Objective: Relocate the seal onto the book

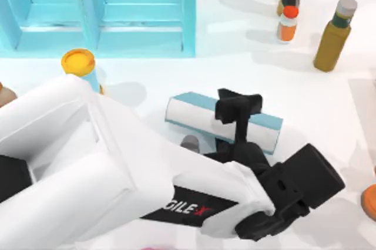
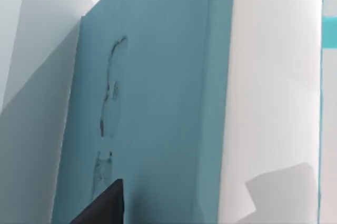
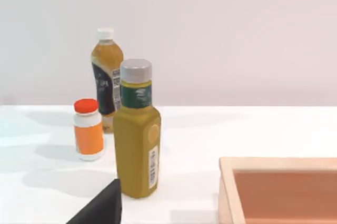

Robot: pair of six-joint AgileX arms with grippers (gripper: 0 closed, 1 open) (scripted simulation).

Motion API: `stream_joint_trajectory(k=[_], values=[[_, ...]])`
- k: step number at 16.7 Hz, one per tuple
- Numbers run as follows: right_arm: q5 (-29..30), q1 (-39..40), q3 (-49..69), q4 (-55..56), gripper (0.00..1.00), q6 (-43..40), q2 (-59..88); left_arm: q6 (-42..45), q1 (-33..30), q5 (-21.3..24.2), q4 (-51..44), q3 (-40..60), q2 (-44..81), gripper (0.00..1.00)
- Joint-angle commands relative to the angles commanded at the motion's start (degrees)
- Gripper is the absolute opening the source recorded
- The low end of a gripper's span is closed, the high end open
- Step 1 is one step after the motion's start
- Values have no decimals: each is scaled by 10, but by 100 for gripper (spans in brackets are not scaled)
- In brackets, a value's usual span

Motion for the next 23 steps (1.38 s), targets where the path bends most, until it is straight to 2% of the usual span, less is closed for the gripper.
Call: stream_joint_trajectory(k=[3, 6, 9, 17, 20, 23], values=[[0, 0, 0, 0, 100, 0, 0, -19, -7, -2, -19, 6, 3, 100], [0, 0, 0, 0, 100, 0, 0, -92, -32, -6, -89, 24, 13, 100], [0, 0, 0, 0, 100, 0, 0, -216, -70, -7, -213, 50, 26, 100], [0, 0, 0, 0, 100, 0, 0, -615, -179, -4, -651, 116, 57, 100], [0, 0, 0, 0, 100, 0, 0, -717, -207, -2, -760, 131, 62, 100], [0, 0, 0, 0, 100, 0, 0, -768, -223, -1, -813, 139, 64, 100]])
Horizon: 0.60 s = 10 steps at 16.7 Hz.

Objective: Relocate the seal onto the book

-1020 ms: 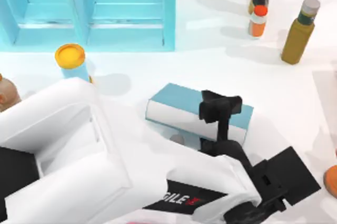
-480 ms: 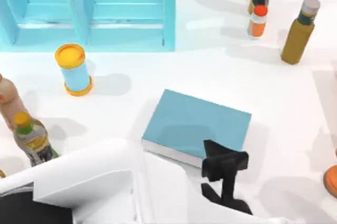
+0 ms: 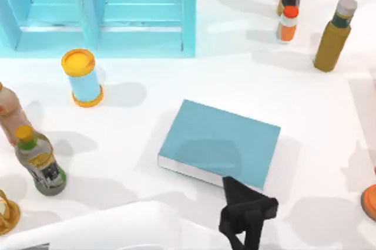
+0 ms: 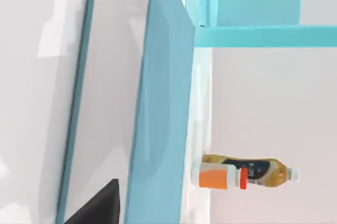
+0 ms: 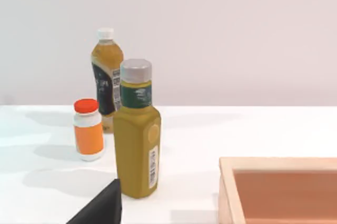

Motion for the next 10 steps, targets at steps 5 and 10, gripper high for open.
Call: stream_joint_trajectory(k=[5, 10], values=[[0, 0, 0, 0, 100, 0, 0, -5, 1, 0, -6, 0, -1, 100], [0, 0, 0, 0, 100, 0, 0, 48, 28, 47, -5, -21, -44, 100]])
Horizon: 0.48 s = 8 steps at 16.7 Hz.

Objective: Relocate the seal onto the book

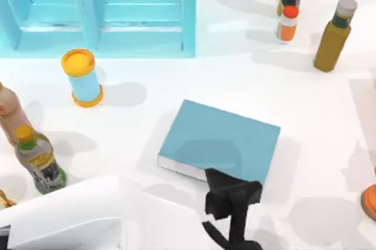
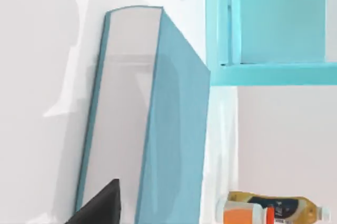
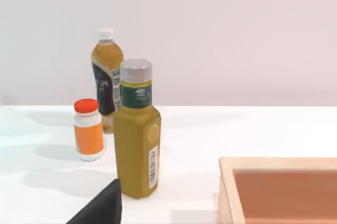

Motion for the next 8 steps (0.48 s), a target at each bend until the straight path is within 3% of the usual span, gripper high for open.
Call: stream_joint_trajectory(k=[4, 8], values=[[0, 0, 0, 0, 100, 0, 0, 145, 71, 117, 21, -76, -101, 100], [0, 0, 0, 0, 100, 0, 0, 364, 165, 242, 107, -165, -259, 100]])
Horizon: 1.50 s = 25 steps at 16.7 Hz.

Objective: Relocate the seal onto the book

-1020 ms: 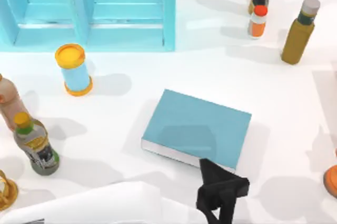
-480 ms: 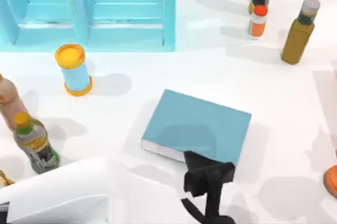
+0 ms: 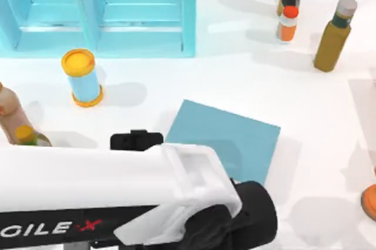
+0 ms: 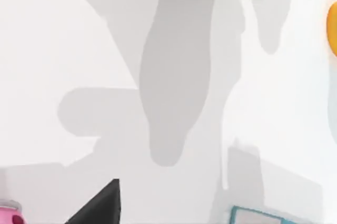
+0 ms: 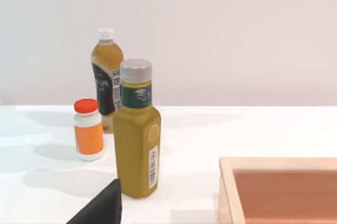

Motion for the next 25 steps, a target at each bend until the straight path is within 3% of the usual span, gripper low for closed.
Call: stream_joint_trajectory(k=[5, 11, 16, 21, 25], values=[[0, 0, 0, 0, 100, 0, 0, 352, 134, 101, 192, -67, -290, 100], [0, 0, 0, 0, 100, 0, 0, 906, 289, 151, 389, -164, -599, 100], [0, 0, 0, 0, 100, 0, 0, 1309, 417, 212, 484, -314, -744, 100], [0, 0, 0, 0, 100, 0, 0, 1577, 545, 297, 582, -466, -852, 100], [0, 0, 0, 0, 100, 0, 0, 1688, 642, 379, 667, -559, -934, 100]])
